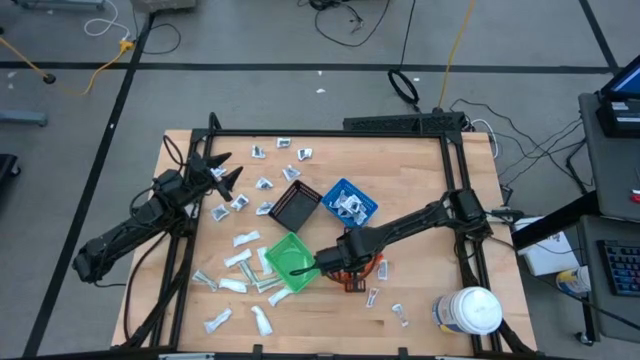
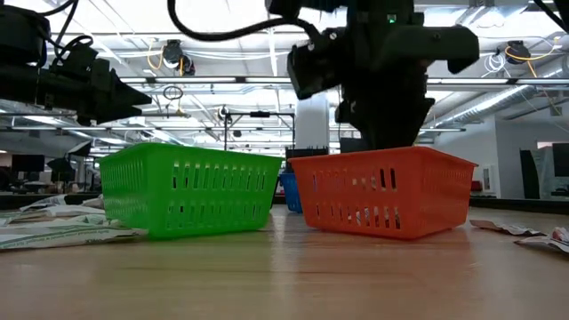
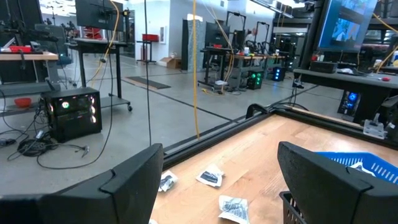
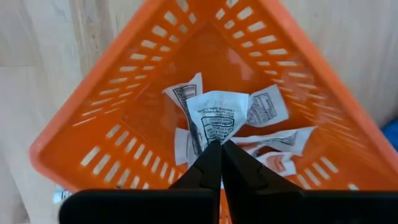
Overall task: Pick & Place First Aid Supplies
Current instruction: Put the orange ointment pack into the orange bin
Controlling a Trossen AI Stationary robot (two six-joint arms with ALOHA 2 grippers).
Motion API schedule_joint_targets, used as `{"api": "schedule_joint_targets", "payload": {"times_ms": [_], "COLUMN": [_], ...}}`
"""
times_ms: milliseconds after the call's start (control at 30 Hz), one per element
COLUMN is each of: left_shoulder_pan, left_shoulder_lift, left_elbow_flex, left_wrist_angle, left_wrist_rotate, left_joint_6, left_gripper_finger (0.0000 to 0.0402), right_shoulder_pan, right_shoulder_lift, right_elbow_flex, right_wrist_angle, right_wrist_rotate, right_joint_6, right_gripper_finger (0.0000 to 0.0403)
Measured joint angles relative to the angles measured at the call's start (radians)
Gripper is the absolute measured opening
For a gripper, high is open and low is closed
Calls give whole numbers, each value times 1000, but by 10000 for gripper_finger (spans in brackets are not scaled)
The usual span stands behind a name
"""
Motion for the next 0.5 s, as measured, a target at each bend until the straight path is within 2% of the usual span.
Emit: {"api": "schedule_joint_targets", "payload": {"times_ms": [200, 500], "left_shoulder_pan": [0, 0], "left_shoulder_lift": [0, 0], "left_elbow_flex": [0, 0], "left_wrist_angle": [0, 0], "left_wrist_rotate": [0, 0], "left_joint_6": [0, 0], "left_gripper_finger": [324, 324], "right_shoulder_pan": [-1, -2], "right_shoulder_lift": [-3, -12], "right_elbow_flex": [-5, -5], "right_wrist_angle": [11, 4], "right_wrist_rotate": [22, 47], "right_joint_6": [3, 78], "right_gripper_finger": [29, 166]}}
